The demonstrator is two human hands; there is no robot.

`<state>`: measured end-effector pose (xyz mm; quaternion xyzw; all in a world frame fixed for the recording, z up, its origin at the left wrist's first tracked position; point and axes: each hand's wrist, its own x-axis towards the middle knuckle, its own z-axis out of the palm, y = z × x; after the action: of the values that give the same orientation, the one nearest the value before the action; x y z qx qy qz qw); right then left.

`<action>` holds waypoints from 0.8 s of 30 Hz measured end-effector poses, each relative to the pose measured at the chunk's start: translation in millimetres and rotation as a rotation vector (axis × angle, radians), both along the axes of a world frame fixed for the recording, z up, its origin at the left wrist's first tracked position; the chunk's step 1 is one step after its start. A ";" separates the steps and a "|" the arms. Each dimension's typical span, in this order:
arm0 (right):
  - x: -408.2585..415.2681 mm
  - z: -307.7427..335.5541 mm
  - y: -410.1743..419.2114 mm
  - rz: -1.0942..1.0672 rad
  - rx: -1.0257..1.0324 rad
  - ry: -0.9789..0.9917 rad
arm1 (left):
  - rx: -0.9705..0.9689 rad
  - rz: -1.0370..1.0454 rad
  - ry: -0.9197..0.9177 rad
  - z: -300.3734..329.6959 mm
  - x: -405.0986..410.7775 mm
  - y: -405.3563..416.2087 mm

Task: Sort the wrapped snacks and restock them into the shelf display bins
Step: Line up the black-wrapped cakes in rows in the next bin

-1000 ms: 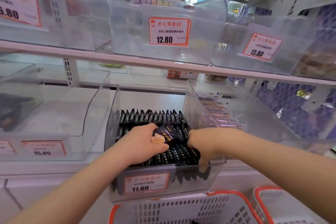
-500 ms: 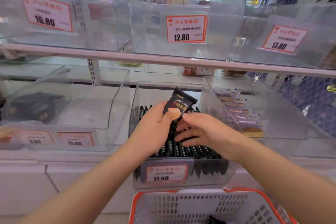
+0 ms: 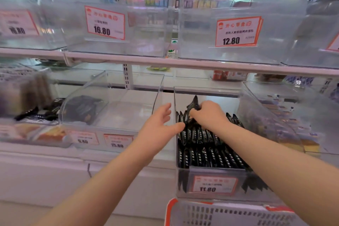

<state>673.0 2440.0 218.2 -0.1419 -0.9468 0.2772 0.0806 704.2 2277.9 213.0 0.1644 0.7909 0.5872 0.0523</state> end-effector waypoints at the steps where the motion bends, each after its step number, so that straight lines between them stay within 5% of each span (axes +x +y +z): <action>1: -8.0 -1.0 -3.7 0.015 0.012 -0.014 | 0.040 -0.035 -0.040 -2.9 -2.5 -0.5; 5: -29.9 -7.4 -15.5 0.064 0.169 -0.014 | 0.123 -0.161 -0.056 -6.6 -8.7 -4.4; 14: -24.0 -16.0 -10.3 0.425 0.135 -0.191 | 0.197 -0.246 -0.066 -11.8 -10.8 -11.1; 24: -51.6 -33.6 -15.5 0.163 0.307 -0.015 | 0.223 -0.248 -0.059 -16.2 -9.6 -10.3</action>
<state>621.4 2424.5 184.6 -0.0530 -0.9870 0.1337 0.0715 694.7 2267.6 196.8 0.2481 0.6927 0.6648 0.1289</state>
